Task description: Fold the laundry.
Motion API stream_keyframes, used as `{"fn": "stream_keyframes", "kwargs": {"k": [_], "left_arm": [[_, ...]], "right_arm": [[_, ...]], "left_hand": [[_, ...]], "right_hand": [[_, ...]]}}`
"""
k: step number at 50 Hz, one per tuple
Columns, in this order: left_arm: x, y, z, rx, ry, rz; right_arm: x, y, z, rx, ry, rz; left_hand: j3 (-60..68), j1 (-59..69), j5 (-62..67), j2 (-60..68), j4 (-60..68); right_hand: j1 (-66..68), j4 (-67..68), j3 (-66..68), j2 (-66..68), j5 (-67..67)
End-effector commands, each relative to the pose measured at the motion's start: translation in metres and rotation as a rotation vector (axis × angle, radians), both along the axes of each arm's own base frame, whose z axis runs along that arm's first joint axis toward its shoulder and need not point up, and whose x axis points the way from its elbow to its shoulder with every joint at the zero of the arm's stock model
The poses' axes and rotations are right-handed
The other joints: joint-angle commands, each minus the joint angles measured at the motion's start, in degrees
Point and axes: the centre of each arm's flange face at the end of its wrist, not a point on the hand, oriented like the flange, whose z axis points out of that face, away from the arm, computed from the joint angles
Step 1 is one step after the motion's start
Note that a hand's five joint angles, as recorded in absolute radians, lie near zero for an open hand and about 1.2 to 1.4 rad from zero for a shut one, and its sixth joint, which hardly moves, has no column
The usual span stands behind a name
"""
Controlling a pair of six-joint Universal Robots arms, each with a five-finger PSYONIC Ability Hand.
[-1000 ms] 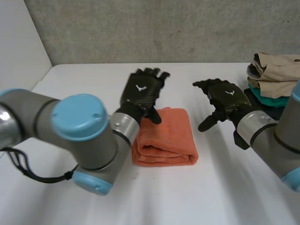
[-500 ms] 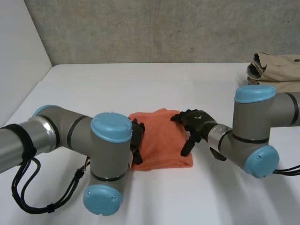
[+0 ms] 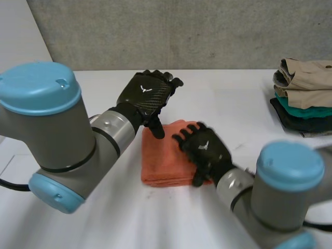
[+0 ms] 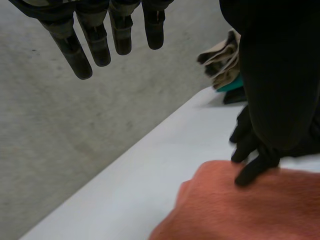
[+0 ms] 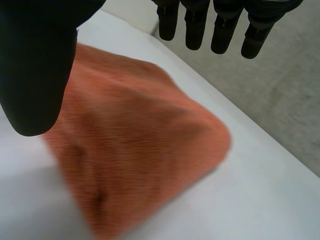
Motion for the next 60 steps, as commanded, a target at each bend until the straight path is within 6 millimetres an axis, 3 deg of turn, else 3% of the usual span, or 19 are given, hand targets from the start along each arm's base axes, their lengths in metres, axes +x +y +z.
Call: {"fn": "stream_keyframes", "kwargs": {"k": [1,17,45,47,48,51,55,60], "left_arm": [[0.004,-0.005,-0.008,0.104,0.064,-0.056],[0.003,-0.007,-0.011,0.114,0.068,-0.052],[0.003,-0.007,-0.013,0.119,0.067,-0.051],[0.004,-0.008,-0.013,0.118,0.066,-0.050],[0.004,-0.008,-0.012,0.116,0.067,-0.050],[0.004,-0.008,-0.012,0.117,0.067,-0.048],[0.003,-0.007,-0.012,0.119,0.067,-0.050],[0.004,-0.005,-0.007,0.108,0.072,-0.052]], "right_arm": [[0.007,0.008,-0.033,-0.039,0.002,0.038],[0.020,-0.015,-0.051,-0.136,0.075,0.044],[0.047,-0.049,-0.046,-0.202,0.023,0.042],[0.048,-0.052,-0.045,-0.209,0.017,0.040],[0.050,-0.055,-0.044,-0.214,0.012,0.041],[0.054,-0.059,-0.042,-0.222,-0.002,0.040],[0.054,-0.072,-0.031,-0.251,-0.026,0.016],[0.034,-0.102,-0.010,-0.278,-0.036,-0.061]], "left_hand": [[0.82,1.96,1.23,1.20,1.42],[-0.02,1.12,0.39,0.36,0.58],[-0.02,1.12,0.39,0.36,0.58],[-0.02,1.12,0.39,0.36,0.58],[-0.02,1.12,0.39,0.36,0.58],[-0.02,1.12,0.39,0.36,0.58],[-0.02,1.12,0.39,0.36,0.58],[-0.02,1.12,0.39,0.36,0.58]], "right_hand": [[1.59,2.84,2.81,2.51,2.32],[15.04,16.29,16.26,15.97,15.77],[20.26,21.51,21.48,21.18,20.99],[25.77,27.02,26.99,26.70,26.50],[41.13,42.38,42.35,42.06,41.86],[66.39,67.64,67.61,67.32,67.12],[66.46,67.71,67.68,67.39,67.19],[66.46,67.71,67.68,67.39,67.19]]}}
